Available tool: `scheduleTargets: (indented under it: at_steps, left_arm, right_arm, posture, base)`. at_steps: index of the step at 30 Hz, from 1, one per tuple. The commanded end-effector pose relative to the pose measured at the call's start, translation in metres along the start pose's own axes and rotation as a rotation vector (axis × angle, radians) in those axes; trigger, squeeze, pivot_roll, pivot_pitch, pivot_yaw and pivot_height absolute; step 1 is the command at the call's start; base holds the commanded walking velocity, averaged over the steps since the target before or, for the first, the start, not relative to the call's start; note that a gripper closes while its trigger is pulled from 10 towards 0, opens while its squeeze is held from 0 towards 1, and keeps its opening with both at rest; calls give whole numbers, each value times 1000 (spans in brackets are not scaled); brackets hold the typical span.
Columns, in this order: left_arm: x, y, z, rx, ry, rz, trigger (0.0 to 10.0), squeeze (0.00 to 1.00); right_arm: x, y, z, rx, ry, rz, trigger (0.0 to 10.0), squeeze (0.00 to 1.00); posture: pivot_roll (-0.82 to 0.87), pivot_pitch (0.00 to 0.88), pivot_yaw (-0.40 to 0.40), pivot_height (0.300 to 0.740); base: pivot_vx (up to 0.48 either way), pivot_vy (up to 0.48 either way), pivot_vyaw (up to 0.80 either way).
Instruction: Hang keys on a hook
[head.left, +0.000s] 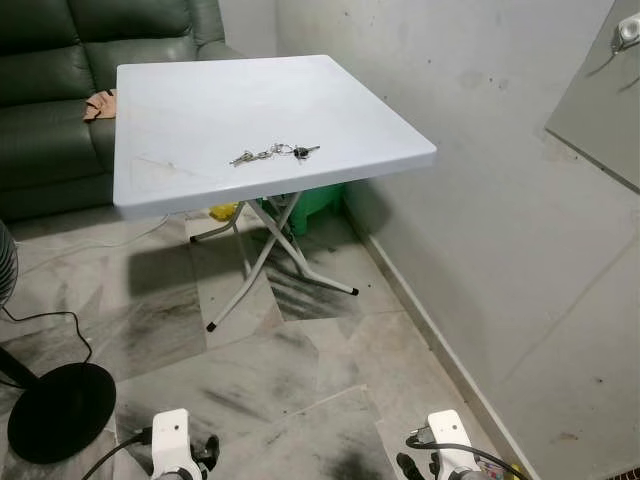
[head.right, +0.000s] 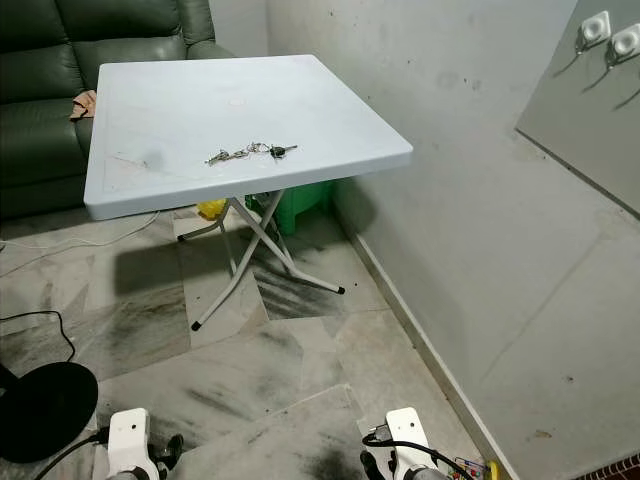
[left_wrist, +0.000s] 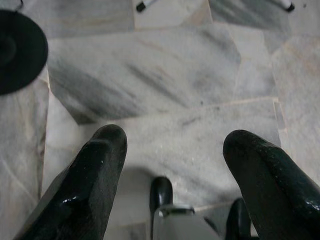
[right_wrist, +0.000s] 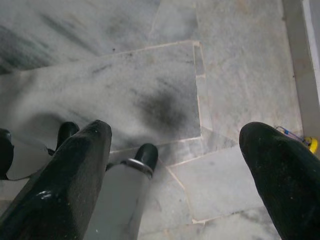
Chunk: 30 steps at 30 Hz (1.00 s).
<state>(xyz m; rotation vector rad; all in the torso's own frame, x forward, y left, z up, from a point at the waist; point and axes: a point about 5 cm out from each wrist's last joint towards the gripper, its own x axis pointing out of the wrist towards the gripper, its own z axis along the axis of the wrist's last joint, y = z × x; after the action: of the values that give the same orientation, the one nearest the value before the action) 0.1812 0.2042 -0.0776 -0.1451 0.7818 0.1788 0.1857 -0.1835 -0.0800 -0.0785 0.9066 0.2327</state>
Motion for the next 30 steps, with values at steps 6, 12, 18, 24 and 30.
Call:
scheduleTargets:
  at_steps: [6, 12, 18, 24, 30]
  left_arm:
    - [2, -2, 23, 38, -158, -27, 10000, 0]
    - [1, -5, 42, -24, -287, -84, 10000, 0]
    - [-7, -11, 73, -26, -498, -130, 10000, 0]
    - [-25, -5, 94, -40, -650, -97, 10000, 0]
    - [-41, -6, 111, -15, -726, -118, 10000, 0]
  right_arm:
    - [6, 4, 44, -16, -186, 37, 10000, 0]
    - [5, 2, 67, -59, -303, 42, 10000, 0]
    - [-2, 3, 99, -86, -502, 71, 10000, 0]
    - [-13, 7, 119, -74, -657, 93, 10000, 0]
    - [-25, 14, 143, -108, -780, 136, 10000, 0]
  posture:
    - [-80, 0, -37, 740]
    - [-78, 0, -35, 740]
    - [-81, 0, -38, 740]
    - [-78, 0, -42, 740]
    - [-72, 0, -47, 740]
  base:
    - [0, 0, 0]
    - [0, 0, 0]
    - [0, 0, 0]
    - [0, 0, 0]
    - [0, 0, 0]
